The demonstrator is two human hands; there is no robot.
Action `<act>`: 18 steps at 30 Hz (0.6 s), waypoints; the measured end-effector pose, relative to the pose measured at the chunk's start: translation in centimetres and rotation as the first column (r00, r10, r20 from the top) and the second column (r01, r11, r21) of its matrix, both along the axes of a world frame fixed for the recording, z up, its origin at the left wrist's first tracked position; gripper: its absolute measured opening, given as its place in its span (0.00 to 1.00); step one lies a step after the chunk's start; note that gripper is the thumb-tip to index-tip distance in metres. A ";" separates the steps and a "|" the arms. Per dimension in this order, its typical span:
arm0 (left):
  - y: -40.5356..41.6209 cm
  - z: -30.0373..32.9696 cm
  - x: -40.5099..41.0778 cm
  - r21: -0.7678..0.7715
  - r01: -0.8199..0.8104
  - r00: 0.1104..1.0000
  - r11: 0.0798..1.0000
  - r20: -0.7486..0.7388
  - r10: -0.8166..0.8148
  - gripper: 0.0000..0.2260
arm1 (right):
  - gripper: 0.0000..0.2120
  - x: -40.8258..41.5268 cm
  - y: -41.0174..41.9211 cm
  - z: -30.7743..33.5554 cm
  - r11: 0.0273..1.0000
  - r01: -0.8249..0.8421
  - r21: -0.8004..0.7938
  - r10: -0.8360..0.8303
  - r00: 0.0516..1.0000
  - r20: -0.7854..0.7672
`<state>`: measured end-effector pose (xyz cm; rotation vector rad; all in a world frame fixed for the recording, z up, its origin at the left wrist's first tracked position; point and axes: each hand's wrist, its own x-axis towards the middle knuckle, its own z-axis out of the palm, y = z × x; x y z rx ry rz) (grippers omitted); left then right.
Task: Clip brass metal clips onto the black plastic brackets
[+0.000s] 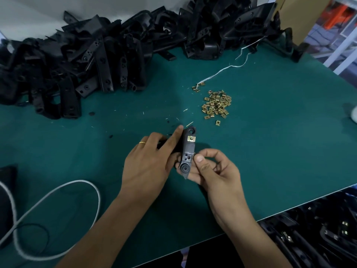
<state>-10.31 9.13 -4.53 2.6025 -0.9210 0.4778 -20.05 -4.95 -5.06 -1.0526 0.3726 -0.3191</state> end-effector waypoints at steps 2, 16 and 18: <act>0.1 0.0 0.0 0.003 -0.003 1.000 1.000 0.006 0.003 0.24 | 0.06 -0.1 -0.2 0.2 1.000 -0.002 0.013 0.002 1.000 0.007; 0.1 -0.1 0.0 0.007 0.018 1.000 1.000 0.017 -0.018 0.24 | 0.07 -0.5 0.1 0.3 0.994 0.067 -0.082 -0.067 0.998 -0.002; 0.2 -0.1 0.0 0.005 0.019 1.000 1.000 0.024 -0.020 0.25 | 0.06 -0.5 0.3 0.4 0.991 0.061 -0.119 -0.063 0.998 -0.013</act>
